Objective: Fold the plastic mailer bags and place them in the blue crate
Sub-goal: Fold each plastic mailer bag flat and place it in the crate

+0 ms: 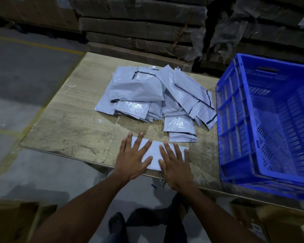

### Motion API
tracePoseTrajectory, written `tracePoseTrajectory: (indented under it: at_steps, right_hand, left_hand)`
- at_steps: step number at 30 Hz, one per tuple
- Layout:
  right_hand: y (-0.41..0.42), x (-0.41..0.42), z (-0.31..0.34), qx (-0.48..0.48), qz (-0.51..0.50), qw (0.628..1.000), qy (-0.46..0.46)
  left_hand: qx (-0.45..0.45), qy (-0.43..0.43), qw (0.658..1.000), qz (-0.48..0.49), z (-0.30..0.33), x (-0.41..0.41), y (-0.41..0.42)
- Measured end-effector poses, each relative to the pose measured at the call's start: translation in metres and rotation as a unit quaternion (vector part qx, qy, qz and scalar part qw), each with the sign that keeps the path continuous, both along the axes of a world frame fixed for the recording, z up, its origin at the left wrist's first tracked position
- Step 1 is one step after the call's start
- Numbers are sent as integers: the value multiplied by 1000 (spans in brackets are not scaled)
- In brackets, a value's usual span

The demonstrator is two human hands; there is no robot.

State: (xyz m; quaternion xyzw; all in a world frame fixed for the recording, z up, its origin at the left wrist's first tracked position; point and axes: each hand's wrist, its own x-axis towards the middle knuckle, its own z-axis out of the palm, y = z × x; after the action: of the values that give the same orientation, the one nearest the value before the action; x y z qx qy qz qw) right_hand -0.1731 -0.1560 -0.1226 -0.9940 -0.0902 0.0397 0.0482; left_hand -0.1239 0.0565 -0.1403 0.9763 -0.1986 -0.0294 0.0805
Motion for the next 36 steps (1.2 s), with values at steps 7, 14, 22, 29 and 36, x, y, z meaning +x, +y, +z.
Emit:
tracePoseTrajectory:
  at_steps: [7, 14, 22, 29, 36]
  right_hand:
    - [-7, 1, 4, 23, 29, 999, 18]
    - [-33, -3, 0, 103, -25, 994, 13]
    - [-31, -9, -6, 44, -41, 998, 4]
    - [-29, -9, -11, 19, -40, 999, -3]
    - [-25, -3, 5, -4, 2, 1000, -3]
  left_hand:
    - [13, 32, 999, -9, 3, 2, 1]
    - [77, 12, 997, -13, 34, -1, -30]
    - [31, -5, 999, -10, 7, -11, -60]
    - [21, -2, 999, -25, 2, -8, -60]
    - [24, 10, 1000, -12, 6, -10, -57]
